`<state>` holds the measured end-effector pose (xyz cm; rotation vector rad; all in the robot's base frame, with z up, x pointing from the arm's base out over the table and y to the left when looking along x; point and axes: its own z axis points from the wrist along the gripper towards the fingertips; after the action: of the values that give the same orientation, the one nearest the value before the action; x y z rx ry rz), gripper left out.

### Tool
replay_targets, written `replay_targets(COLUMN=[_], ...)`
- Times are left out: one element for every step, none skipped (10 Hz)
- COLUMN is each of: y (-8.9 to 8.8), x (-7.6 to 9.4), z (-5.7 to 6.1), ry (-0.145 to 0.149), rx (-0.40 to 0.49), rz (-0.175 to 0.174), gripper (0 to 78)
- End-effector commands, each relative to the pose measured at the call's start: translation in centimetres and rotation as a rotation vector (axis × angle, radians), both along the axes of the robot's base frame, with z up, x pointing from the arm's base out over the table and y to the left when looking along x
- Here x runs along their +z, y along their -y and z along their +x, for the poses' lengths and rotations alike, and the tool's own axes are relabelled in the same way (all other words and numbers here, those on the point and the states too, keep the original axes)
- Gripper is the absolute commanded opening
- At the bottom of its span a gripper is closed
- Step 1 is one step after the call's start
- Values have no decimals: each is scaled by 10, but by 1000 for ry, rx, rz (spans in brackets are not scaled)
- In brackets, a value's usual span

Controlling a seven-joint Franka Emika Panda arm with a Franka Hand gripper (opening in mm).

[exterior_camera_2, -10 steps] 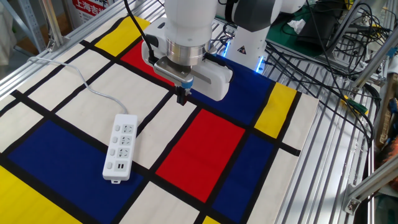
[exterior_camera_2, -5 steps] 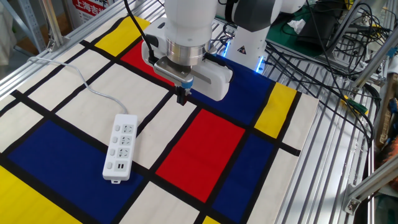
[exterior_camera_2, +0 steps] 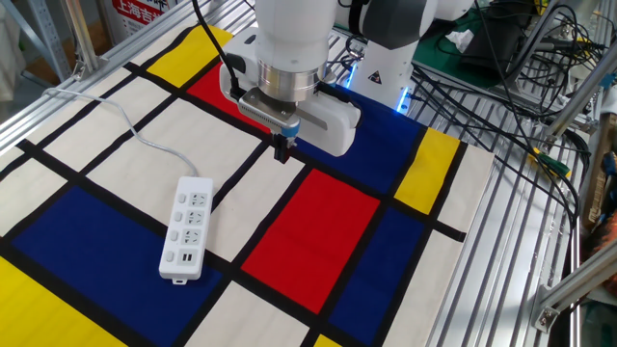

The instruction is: Turn on the power strip by pressing the button

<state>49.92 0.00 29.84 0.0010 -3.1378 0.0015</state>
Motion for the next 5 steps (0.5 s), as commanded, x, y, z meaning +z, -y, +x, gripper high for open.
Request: replay_targets(y=[0,0,1,2,2], x=[0,0,-1,-3,-3], z=[0,0,1,1,1], ry=[-23,-28,-32,-36,-36], rx=[-250,-228,-226,-231,-231], rz=[-59,-119,-120,-96,-94], gripper=[0,0,0,0,0])
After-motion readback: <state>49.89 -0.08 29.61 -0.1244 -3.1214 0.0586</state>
